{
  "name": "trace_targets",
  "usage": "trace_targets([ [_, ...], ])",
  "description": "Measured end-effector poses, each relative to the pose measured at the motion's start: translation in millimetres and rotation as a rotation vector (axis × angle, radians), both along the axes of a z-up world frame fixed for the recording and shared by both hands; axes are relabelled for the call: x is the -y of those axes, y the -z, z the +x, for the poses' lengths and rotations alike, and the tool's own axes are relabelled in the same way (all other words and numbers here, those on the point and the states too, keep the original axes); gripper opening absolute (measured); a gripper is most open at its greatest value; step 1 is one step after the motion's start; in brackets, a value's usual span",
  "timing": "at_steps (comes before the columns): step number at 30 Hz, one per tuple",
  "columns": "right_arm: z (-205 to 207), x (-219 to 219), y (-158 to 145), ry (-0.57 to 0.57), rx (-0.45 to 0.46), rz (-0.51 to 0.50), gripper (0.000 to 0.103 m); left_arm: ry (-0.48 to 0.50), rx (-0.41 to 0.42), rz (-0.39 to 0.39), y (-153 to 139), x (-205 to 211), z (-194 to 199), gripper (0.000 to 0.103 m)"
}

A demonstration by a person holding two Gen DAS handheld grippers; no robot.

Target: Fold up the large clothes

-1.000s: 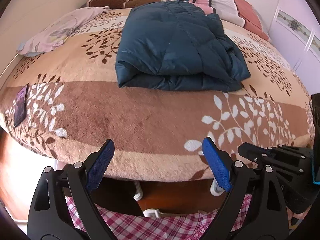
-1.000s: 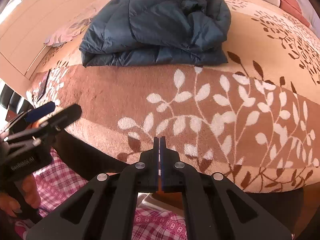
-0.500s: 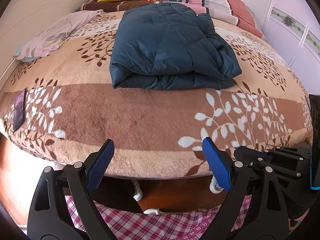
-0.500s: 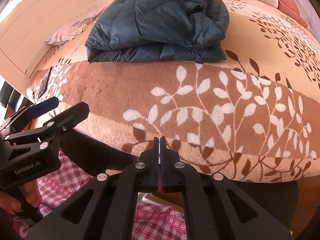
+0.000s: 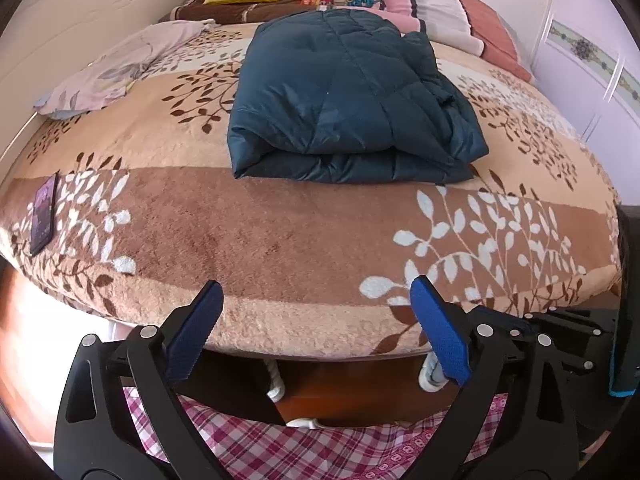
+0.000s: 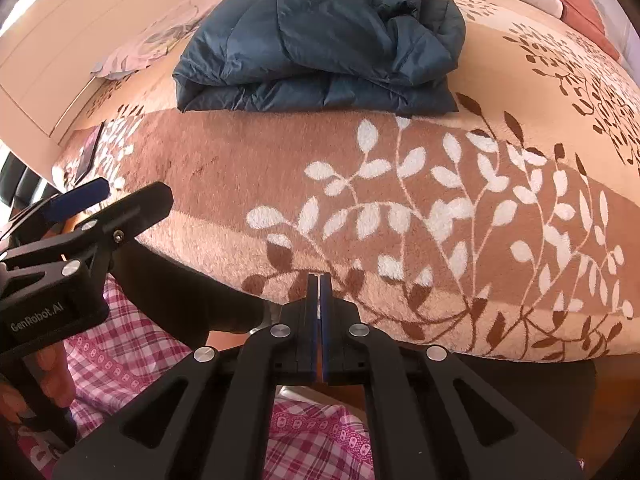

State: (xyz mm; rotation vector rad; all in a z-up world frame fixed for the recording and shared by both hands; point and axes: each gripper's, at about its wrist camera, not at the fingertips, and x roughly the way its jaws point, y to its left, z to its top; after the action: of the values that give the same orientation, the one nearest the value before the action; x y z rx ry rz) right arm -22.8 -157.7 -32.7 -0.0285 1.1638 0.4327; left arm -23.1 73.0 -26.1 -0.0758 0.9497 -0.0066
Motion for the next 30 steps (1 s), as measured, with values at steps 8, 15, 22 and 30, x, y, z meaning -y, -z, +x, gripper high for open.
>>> trace_targets([
  [8,-3.0,-0.4,-1.2,-0.009,0.022,-0.007,0.001,-0.028,-0.011,0.023,3.8,1.4,2.8,0.094],
  [15,-11.7,-3.3,-10.6,-0.007,0.083,-0.064,0.001,-0.031,-0.008,0.021,3.8,0.3,2.6,0.094],
  [22,-15.6,-4.6,-17.3,0.000,0.137,-0.118,0.001,-0.041,0.007,0.028,0.9,0.1,-0.3,0.094],
  [30,-16.5,-5.9,-19.7,0.004,0.153,-0.144,0.001,-0.050,0.015,0.038,-2.0,-0.8,-1.9,0.094],
])
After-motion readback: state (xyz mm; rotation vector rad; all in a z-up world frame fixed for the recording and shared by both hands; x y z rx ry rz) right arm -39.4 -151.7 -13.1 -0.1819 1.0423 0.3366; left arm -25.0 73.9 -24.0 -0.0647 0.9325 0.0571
